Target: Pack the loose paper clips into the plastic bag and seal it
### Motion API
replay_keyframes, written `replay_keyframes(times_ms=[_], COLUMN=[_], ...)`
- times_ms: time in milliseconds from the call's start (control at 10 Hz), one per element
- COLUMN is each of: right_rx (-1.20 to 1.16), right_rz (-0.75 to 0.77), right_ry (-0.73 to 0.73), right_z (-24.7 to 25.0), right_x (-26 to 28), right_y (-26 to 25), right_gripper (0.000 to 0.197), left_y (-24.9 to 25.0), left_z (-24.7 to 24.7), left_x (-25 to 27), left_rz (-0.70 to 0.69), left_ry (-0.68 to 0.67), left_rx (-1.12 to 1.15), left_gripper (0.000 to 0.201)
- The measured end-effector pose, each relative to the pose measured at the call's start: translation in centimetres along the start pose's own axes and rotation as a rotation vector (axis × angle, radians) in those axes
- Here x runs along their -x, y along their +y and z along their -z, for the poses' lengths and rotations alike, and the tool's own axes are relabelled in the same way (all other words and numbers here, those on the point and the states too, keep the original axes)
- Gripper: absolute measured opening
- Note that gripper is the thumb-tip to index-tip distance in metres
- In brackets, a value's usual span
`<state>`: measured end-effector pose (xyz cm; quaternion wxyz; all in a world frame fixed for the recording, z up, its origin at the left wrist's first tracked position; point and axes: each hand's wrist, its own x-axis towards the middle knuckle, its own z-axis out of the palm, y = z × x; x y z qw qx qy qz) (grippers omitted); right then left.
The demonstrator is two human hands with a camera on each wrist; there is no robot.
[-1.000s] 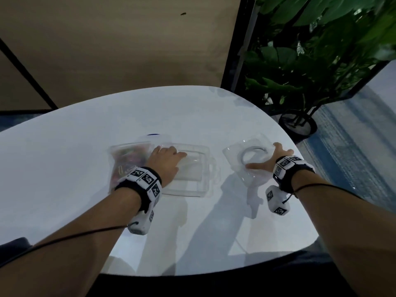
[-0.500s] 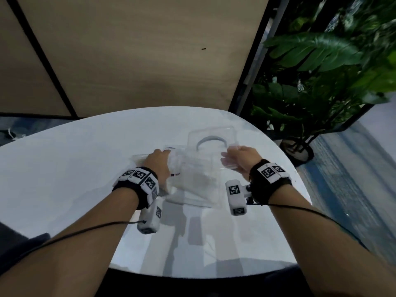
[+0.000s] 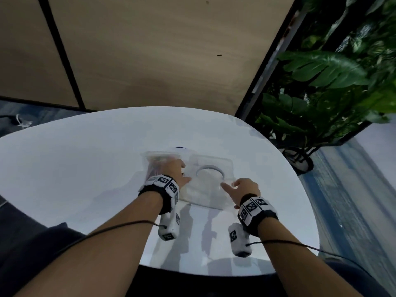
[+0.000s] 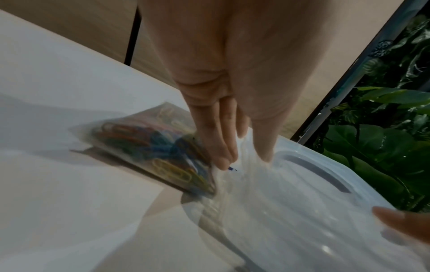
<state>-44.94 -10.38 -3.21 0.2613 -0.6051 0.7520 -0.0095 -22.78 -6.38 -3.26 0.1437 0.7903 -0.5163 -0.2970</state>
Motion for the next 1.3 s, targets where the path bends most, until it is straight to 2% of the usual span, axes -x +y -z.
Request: replay_keyframes(times_ms=[100,200,300,400,500,600,700,900,1000,1100,1200,1300], right_rx=[-0.013,-0.122,-0.230,-0.410,-0.523,-0.482,-0.407,-0.367,-0.303,-0.164,-0.046,0.031], right_rz=[-0.032,-0.070,-0.103,-0.166,-0.210,-0.216,-0.187,-0.095,-0.029,0.069,0.105,0.084], right_ry=[0.056,0.038,0.035,-0.024,-0.037,-0.037,0.006,-0.038,-0.015,-0.004,-0.022,-0.020], right_z=[-0.1,0.3,0.8,1.0,1.2,0.3,-1.7,0.7,2.1,2.7,3.1,4.0], right_x=[-0.2,-0.6,-0.4,0.5,0.9,-1.3,-5.8,-3.7,-2.2,-2.9,-3.6,-5.0], right_y=[0.9,1.1,1.0,1.2,1.2,2.1,3.4,1.8,1.1,0.2,-0.7,-1.8], right_gripper=[0.068,0.036,0.018,0.021,0.041,0.039,0.037,0.026,0.026,0.022,0.017,0.011], left_y=[0.3,1.0,1.0,0.8,0.9,1.3,1.7,3.0,3.6,3.9,4.2,4.1], left_z=[-0.2,-0.2,-0.5,-1.1,-1.3,-1.7,-2.6,-3.1,-3.2,-3.3,-2.9,-2.5], left_x=[0.3,1.1,0.7,0.3,0.5,1.1,1.3,1.7,1.8,1.3,0.6,-0.8], left_rz=[0.060,0.091,0.121,0.148,0.123,0.089,0.101,0.126,0.147,0.169,0.190,0.230], left_ry=[0.050,0.051,0.023,-0.012,0.028,0.109,0.136,0.160,0.161,0.158,0.141,0.086], left_rx=[0.096,0.189,0.258,0.305,0.308,0.257,0.297,0.273,0.244,0.269,0.271,0.255], left_gripper=[0.047,0.047,0.046,0.035,0.017,0.017,0.021,0.024,0.024,0.026,0.028,0.020])
